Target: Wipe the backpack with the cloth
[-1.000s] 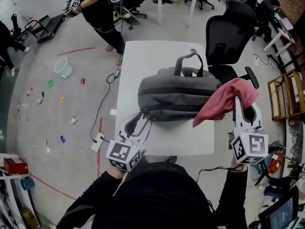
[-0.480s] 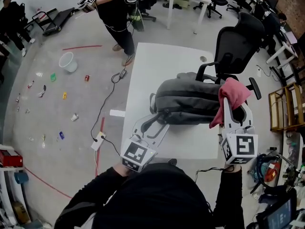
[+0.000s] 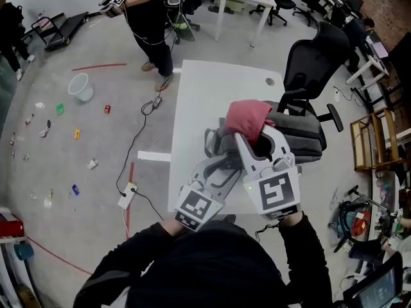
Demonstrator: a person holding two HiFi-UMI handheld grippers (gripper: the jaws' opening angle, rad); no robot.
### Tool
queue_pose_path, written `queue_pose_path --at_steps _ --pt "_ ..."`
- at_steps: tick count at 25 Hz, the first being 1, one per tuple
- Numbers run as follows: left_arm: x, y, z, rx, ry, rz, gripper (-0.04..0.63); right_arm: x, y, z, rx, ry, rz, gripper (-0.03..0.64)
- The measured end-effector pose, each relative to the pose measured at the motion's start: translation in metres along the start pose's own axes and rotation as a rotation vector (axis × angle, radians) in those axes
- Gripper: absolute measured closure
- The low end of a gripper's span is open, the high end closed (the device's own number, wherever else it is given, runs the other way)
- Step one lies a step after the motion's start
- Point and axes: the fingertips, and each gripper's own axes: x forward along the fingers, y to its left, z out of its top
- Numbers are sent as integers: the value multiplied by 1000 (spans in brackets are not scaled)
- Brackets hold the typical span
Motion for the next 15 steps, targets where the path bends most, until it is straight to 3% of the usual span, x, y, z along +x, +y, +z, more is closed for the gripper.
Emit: queue_pose_path --at_steps 4,10,12,15 --pt "0 5 -2 -7 -6 -33 443 31 40 21 -201 37 29 551" --pt "7 18 2 -38 -21 -42 443 76 50 -7 -651 246 -43 551" --pt "10 18 2 -40 -21 -43 443 71 37 -7 -639 240 -86 551" --pt "16 14 1 -25 -20 -39 443 48 -6 -6 -436 166 -157 551"
